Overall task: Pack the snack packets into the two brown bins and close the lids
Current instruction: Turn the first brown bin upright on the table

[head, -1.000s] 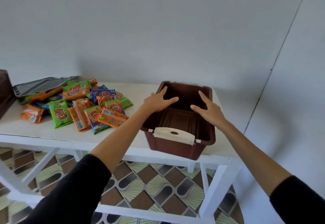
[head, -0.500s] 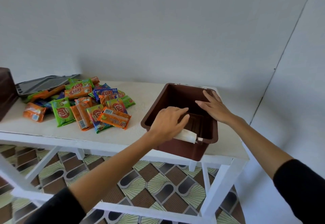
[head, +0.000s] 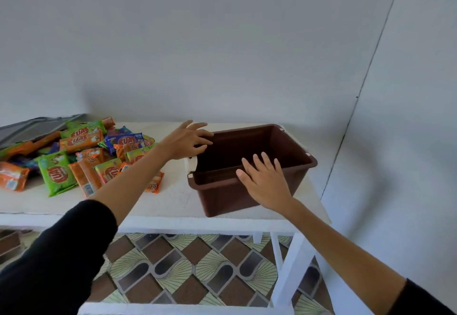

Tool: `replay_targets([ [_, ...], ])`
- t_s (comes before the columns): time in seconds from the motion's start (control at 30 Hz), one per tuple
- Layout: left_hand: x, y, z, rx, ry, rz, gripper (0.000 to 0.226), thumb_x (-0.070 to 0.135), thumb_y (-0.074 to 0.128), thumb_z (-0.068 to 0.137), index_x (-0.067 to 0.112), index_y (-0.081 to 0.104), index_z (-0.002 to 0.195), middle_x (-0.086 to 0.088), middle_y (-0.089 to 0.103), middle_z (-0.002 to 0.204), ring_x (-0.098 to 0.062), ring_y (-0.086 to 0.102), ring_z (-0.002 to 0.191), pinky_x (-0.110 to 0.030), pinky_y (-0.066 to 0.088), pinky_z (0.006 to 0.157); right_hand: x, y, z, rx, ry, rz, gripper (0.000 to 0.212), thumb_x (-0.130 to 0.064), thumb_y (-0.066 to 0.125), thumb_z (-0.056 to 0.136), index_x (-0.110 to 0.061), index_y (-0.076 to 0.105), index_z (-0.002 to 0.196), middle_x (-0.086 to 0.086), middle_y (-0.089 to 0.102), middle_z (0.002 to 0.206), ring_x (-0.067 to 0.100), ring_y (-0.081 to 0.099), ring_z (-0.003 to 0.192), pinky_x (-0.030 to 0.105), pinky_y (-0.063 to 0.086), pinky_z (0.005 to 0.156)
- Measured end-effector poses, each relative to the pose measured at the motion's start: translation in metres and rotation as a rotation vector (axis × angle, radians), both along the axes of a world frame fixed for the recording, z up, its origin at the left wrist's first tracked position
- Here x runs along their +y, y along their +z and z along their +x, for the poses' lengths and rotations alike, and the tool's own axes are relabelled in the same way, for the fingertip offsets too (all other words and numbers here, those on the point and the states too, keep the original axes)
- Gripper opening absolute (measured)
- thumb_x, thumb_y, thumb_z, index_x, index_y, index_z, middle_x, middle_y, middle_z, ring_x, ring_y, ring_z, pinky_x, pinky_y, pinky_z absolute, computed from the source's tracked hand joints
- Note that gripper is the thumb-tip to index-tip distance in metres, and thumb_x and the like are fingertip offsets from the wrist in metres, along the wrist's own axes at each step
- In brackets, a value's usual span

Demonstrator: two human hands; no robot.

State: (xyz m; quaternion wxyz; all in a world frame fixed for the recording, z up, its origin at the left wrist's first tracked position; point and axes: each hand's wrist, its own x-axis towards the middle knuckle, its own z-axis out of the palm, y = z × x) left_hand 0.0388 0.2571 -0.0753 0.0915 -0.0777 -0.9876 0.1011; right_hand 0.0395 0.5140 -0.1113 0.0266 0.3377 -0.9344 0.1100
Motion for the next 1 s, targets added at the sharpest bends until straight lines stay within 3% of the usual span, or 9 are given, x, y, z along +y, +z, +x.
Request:
replay_targets([
  [0.13,0.007,0.009,-0.005,0.091,0.053,-0.115,0.040,0.024,0.040,0.092,0.025,0.053,0.130,-0.003,0.035,0.149,-0.022,0.021,0.142,-0.042,0.019,0.111,-0.003,0.010,-0.007,-0.125,0.023,-0.063,0.052,-0.045,0.019,0.100,-0.026,0.019,0.148,0.006,0.014,0.157,0.022,0.004,0.146,0.042,-0.001,0.117],
  [0.2,0.032,0.009,-0.001,0.090,0.212,0.018,0.044,0.023,0.047,0.091,0.022,0.046,0.135,-0.009,0.022,0.153,-0.026,0.011,0.144,-0.048,0.018,0.112,0.001,0.017,-0.025,-0.084,-0.022,-0.095,0.051,-0.046,0.023,0.099,-0.029,0.022,0.147,0.005,0.012,0.158,0.024,0.005,0.146,0.046,0.002,0.116],
  [0.3,0.074,-0.002,0.008,-0.072,0.501,0.189,0.061,0.047,0.047,0.090,0.023,0.028,0.143,-0.014,0.002,0.155,-0.038,0.000,0.142,-0.060,0.021,0.107,0.018,0.027,-0.069,0.090,-0.148,-0.040,0.051,-0.047,0.030,0.097,-0.032,0.024,0.146,0.004,0.008,0.158,0.028,0.003,0.146,0.054,0.007,0.113],
  [0.37,0.082,-0.017,0.013,-0.176,0.593,0.163,0.076,0.050,0.053,0.087,0.024,0.014,0.147,-0.015,-0.012,0.154,-0.044,-0.007,0.141,-0.062,0.027,0.104,0.032,0.027,-0.096,0.093,-0.203,0.032,0.055,-0.046,0.036,0.096,-0.031,0.022,0.147,0.007,0.005,0.158,0.031,0.002,0.145,0.055,0.012,0.113],
  [0.43,0.074,-0.028,0.013,-0.122,0.625,0.091,0.081,0.035,0.059,0.088,0.022,0.007,0.149,-0.020,-0.017,0.153,-0.048,-0.002,0.139,-0.055,0.039,0.101,0.042,0.022,-0.111,0.037,-0.208,0.087,0.060,-0.045,0.042,0.094,-0.029,0.021,0.147,0.010,0.004,0.158,0.033,0.002,0.145,0.052,0.019,0.113],
  [0.53,0.054,-0.027,0.007,-0.016,0.577,0.081,0.077,0.013,0.060,0.088,0.017,0.013,0.148,-0.029,0.000,0.150,-0.046,0.036,0.127,-0.040,0.047,0.095,0.046,0.014,-0.114,-0.032,-0.184,0.033,0.064,-0.046,0.047,0.092,-0.026,0.021,0.148,0.012,0.006,0.157,0.033,0.007,0.144,0.046,0.023,0.113],
  [0.6,0.039,-0.022,0.006,-0.026,0.504,0.186,0.076,0.012,0.065,0.084,0.015,0.021,0.146,-0.027,0.016,0.147,-0.042,0.048,0.117,-0.041,0.045,0.095,0.041,0.012,-0.107,-0.031,-0.172,0.019,0.066,-0.049,0.047,0.091,-0.028,0.019,0.148,0.010,0.006,0.157,0.032,0.010,0.143,0.043,0.025,0.112],
  [0.9,-0.004,-0.020,0.015,0.157,0.300,0.997,0.058,0.039,0.058,0.088,0.016,0.040,0.139,-0.007,0.043,0.142,-0.022,0.038,0.132,-0.035,0.028,0.109,0.035,0.006,-0.090,-0.037,-0.173,-0.139,0.062,-0.044,0.051,0.091,-0.029,0.027,0.146,0.011,0.015,0.154,0.032,0.027,0.138,0.040,0.033,0.106],
  [1.0,-0.003,-0.019,0.015,0.122,0.300,0.969,0.066,0.049,0.052,0.086,0.014,0.037,0.141,-0.008,0.042,0.142,-0.024,0.037,0.133,-0.038,0.030,0.109,0.041,0.006,-0.094,-0.081,-0.152,-0.312,0.057,-0.034,0.056,0.091,-0.023,0.035,0.143,0.015,0.030,0.146,0.029,0.035,0.133,0.037,0.035,0.103],
])
